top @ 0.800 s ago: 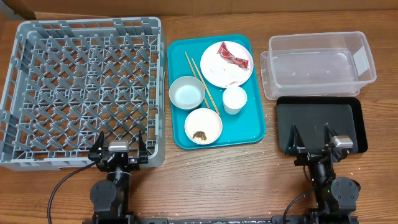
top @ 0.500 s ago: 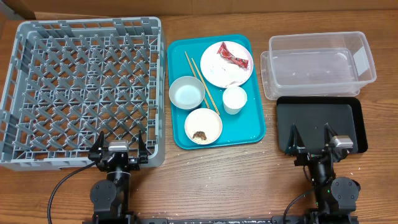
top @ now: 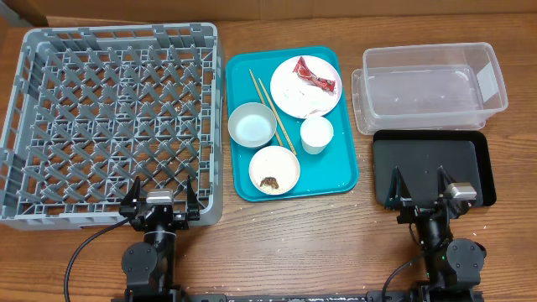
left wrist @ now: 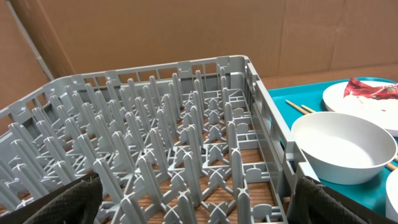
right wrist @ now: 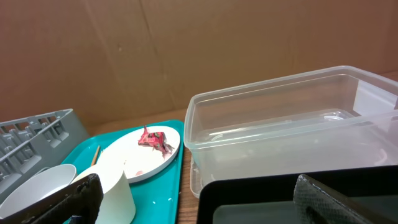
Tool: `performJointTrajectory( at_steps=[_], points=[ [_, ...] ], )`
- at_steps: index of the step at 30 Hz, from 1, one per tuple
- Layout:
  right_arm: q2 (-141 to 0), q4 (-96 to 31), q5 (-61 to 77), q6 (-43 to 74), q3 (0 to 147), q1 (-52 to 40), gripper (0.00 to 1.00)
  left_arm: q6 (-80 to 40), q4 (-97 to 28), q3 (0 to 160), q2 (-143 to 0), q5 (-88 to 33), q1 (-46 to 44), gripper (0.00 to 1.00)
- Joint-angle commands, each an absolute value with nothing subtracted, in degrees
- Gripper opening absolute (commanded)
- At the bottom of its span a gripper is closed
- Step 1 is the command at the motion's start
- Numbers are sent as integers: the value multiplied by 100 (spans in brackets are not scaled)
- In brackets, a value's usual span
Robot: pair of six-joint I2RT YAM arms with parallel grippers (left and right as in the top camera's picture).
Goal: Sort waste into correct bins and load items into the dishwasher
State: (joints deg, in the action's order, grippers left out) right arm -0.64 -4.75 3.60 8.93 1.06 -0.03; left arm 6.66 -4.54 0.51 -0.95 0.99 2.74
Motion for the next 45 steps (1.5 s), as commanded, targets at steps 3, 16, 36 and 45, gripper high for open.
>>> performJointTrajectory(
  at_steps=[3, 16, 36, 45],
  points=[
    [-16, -456, 305, 851, 47, 19, 100, 773, -443, 27, -27, 34, 303, 100],
    [-16, -145, 226, 851, 49, 19, 100, 1225, -388, 27, -27, 231, 303, 100],
    [-161, 163, 1024, 436, 851, 16, 100, 985, 196, 384, -32, -694, 301, 100],
    [-1986, -21, 1964, 397, 2681, 16, 100, 987, -222, 1872, -989, -714, 298, 100]
  ],
)
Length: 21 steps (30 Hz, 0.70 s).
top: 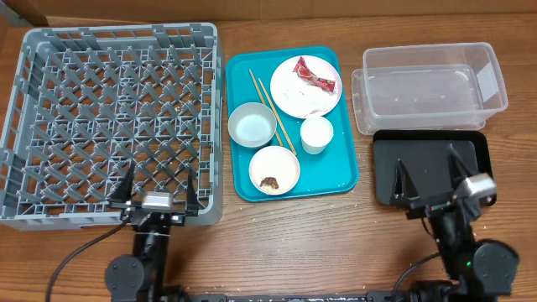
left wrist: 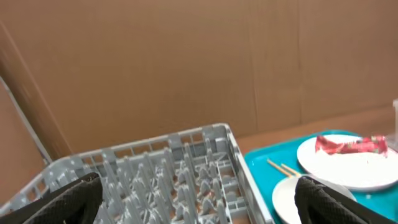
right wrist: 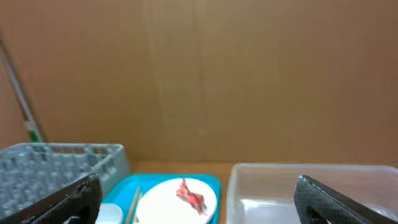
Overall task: Sort waste into correct bins and load items into the dishwasher
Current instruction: 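Reach right gripper to the plate and grasp the red wrapper and tissue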
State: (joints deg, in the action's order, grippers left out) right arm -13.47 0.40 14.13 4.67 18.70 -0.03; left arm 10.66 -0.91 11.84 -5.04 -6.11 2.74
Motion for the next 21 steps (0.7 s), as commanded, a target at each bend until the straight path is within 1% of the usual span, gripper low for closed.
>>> performJointTrajectory(
  at_steps=[1, 3, 6, 10, 14, 18, 21],
  points=[
    [-2285, -117, 2049, 397, 2982, 16, 100, 987, -296, 2060, -1160, -720, 298, 100],
    [-3118, -397, 2322, 388, 3830, 5, 100, 1083, -574, 2770, -1868, -958, 298, 100],
    [-4123, -884, 2700, -19, 4834, -5, 100, 1098, -985, 3559, -2698, -1140, 298, 100],
    [-5544, -1922, 2729, -255, 6337, -139, 100, 1120, -1885, 4792, -3977, -1269, 298, 100],
    [-7107, -3218, 2703, -795, 8108, -556, 100, 1166, -2963, 6084, -5234, -1343, 298, 100],
    [-8643, -4431, 2268, -1125, 9845, -1013, 100, 1162, -4058, 7450, -6589, -1431, 298, 100],
    [-9553, -5113, 1664, -1251, 10790, -1310, 100, 1162, -4652, 8189, -7367, -1651, 298, 100]
  ],
)
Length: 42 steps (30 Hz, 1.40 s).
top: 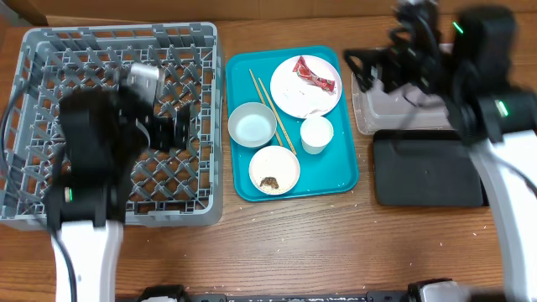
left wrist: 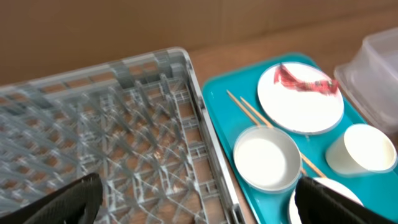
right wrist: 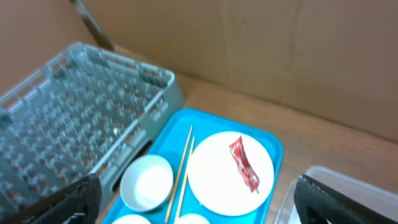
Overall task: Sort waste into correct bins and load items into the dishwasher
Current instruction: 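Reach right gripper to the plate and grasp the red wrapper and tissue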
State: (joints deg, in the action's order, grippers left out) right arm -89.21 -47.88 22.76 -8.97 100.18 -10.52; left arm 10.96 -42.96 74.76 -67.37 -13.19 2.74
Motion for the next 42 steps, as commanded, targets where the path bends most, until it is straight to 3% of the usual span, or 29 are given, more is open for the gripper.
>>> performJointTrajectory(
  at_steps=[1, 11, 17, 34, 40, 41, 42],
  points=[
    [-9800, -5247, 1485, -1249, 11006, -1385, 100, 1157, -4766, 8342, -7546, -1664, 298, 100],
    [-11107, -4574, 1769, -1116, 11163, -1577, 100, 1160, -4783, 8560, -8901, -1653, 298, 100],
    [-12057, -4504, 1704, -1962, 11161, -1695, 100, 1157, -4873, 8560, -9703, -1658, 298, 100],
    [-13644, -4329, 993, -2106, 11159, -1804, 99, 1160, -4733, 8560, -9856, -1651, 298, 100],
    [-13668, -4311, 1009, -1824, 11054, -1804, 56, 1160, -4733, 8560, -9856, -1651, 298, 100],
    [-13668, -4309, 1009, -1817, 10997, -1804, 42, 1160, -4733, 8560, -9856, -1651, 298, 100],
    [-13668, -4309, 1009, -1817, 10973, -1804, 36, 1160, -4733, 8560, -9856, -1651, 298, 100]
  ],
)
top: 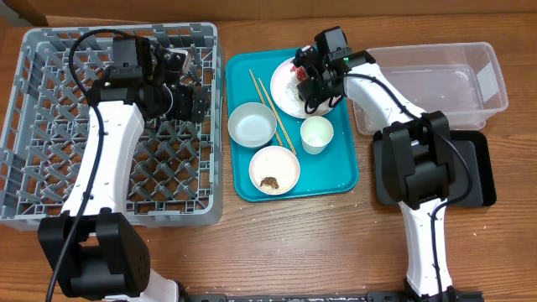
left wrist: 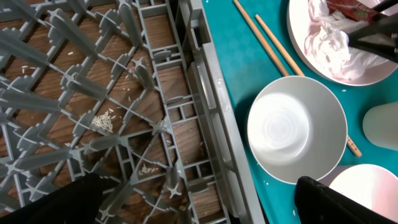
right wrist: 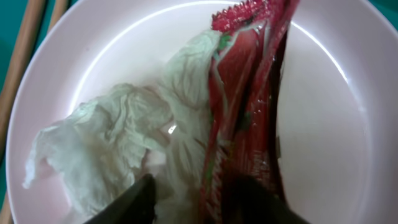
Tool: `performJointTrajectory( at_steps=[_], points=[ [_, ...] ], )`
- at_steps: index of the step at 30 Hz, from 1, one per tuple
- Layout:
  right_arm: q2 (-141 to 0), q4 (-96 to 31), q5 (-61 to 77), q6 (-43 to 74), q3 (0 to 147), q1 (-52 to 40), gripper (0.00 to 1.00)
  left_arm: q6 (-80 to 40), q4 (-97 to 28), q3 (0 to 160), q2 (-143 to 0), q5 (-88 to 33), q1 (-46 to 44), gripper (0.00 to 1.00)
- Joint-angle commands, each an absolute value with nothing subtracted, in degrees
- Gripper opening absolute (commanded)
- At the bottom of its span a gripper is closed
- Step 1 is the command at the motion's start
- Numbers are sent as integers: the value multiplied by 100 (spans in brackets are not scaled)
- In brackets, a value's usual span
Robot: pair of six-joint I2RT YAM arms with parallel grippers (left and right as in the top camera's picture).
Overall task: Sort waste into correct bins and load items into the dishwasher
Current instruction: 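Reach right gripper to the plate and grasp the red wrapper and tissue, then carry the wrapper and tissue with right gripper into the clear bin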
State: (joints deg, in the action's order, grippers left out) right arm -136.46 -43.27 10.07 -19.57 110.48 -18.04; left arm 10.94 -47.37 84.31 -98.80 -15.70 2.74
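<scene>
A red wrapper (right wrist: 249, 93) and a crumpled white tissue (right wrist: 118, 134) lie on the white plate (right wrist: 348, 155) at the back of the teal tray (top: 336, 180). My right gripper (right wrist: 199, 202) is down on that plate, its fingers (right wrist: 140, 199) closed in on the wrapper's near end and the tissue's edge. My left gripper (left wrist: 193, 208) hangs open over the right edge of the grey dish rack (top: 50, 126), next to the empty white bowl (left wrist: 296, 137). A paper cup (top: 316, 134), chopsticks (top: 273, 109) and a small plate with food scraps (top: 273, 168) also sit on the tray.
A clear plastic bin (top: 436, 84) stands at the back right, a black bin (top: 432, 172) in front of it. Rice grains lie under the rack (left wrist: 102, 121). Cardboard walls close off the table's far side.
My right gripper went from open above the tray to down on the plate, closed on the wrapper. My left gripper dropped lower over the rack's right edge beside the bowl, still open.
Both arms rested open at the table's front edge, left by the rack and right by the black bin. They then lifted, and later hung over the rack and the tray. Now the right one grips the wrapper on the plate; the left hovers by the bowl.
</scene>
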Motion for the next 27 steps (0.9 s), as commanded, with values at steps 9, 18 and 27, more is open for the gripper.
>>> performJointTrajectory(
  at_steps=[9, 18, 27],
  points=[
    [-13413, -4722, 1105, -930, 11570, -1804, 4, 1160, -4733, 8560, -9856, -1651, 298, 100],
    [-12256, -6678, 615, 80, 13867, -1466, 4, 1160, -4733, 8560, -9856, -1651, 298, 100],
    [-12090, -7837, -548, 1385, 13535, -285, 4, 1160, -4733, 8560, -9856, -1651, 298, 100]
  ],
)
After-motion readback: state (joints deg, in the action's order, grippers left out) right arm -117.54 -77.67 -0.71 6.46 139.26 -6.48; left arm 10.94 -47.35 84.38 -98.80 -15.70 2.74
